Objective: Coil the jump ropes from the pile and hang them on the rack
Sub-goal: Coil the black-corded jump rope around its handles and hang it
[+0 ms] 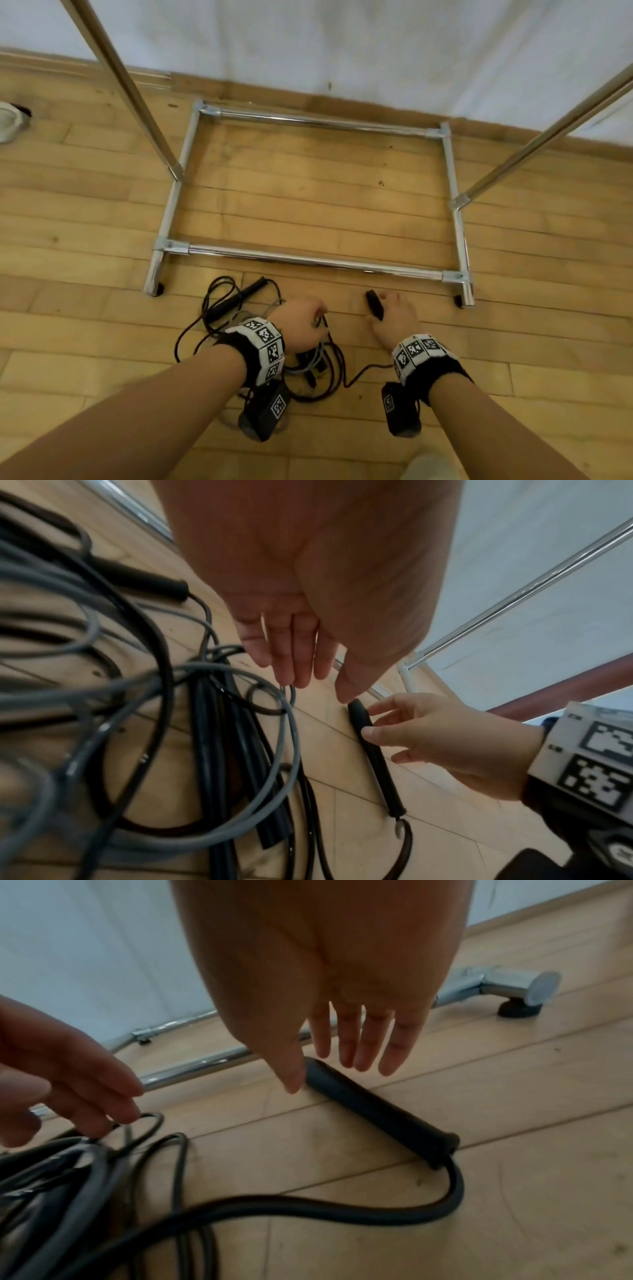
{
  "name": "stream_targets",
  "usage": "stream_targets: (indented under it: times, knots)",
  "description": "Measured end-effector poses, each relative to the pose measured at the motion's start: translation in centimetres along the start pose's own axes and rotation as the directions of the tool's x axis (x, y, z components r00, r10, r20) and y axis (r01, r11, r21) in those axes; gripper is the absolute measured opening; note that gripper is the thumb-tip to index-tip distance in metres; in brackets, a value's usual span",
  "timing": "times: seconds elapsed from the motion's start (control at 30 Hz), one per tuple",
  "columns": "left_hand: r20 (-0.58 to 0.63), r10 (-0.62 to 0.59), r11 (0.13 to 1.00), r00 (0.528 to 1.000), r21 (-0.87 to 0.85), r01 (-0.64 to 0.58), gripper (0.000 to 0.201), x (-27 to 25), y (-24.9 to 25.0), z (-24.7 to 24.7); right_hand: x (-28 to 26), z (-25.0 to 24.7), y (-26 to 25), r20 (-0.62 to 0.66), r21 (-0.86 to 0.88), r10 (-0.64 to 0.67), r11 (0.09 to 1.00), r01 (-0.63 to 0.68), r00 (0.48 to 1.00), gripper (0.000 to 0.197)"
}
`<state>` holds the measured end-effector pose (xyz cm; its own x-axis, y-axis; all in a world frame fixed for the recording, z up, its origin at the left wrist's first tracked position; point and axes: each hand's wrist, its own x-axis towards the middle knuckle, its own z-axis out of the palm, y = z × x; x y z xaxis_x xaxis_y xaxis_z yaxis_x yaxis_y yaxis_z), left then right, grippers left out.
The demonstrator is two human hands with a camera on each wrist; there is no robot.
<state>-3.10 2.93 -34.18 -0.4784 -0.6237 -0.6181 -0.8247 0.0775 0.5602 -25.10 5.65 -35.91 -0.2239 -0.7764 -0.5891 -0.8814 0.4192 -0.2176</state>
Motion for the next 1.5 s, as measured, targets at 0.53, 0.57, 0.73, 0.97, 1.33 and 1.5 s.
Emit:
stream_targets:
  times: [0.53,0.57,0.73,0.97,1.33,1.5]
  knots:
    - [0.016,0.045,0.973,0.999,-0.225,-0.04,0.022,4.8,2.8,2.6,1.5,-1.5,-1.1,-0.018,0.732,-0.057,0.679,0.052,0.998,0.04]
    - [0.007,0.042,0.973,0.999,-0.227,-0.039,0.019,4.7,2.8,2.3,1.3,-1.8,-1.1,-0.05,0.715,-0.077,0.693,0.09,0.996,0.046]
    - [-0.046,0.041,0.991,0.998,-0.125,-0.047,0.024,3.1,3.5,-0.1,-0.4,-3.9,-1.2,-0.208,-0.015,-0.475,0.876,0.482,0.855,0.079]
    - [-0.224,0.098,0.976,0.97,-0.171,-0.138,0.023,-2.8,4.3,-4.3,-3.1,-7.0,-3.9,-0.1,-0.427,-0.639,0.72,0.547,0.762,0.025]
    - [-0.306,0.148,0.817,0.941,-0.498,-0.29,0.023,-13.2,6.9,-9.2,-14.6,-16.7,-7.8,-0.289,-0.194,-0.665,0.745,0.639,0.688,0.017]
    - [-0.351,0.2,0.889,0.915,-0.328,-0.32,0.02,-16.4,8.3,-10.3,-19.8,-21.2,-8.2,-0.443,-0.135,-0.63,0.75,0.648,0.637,0.016]
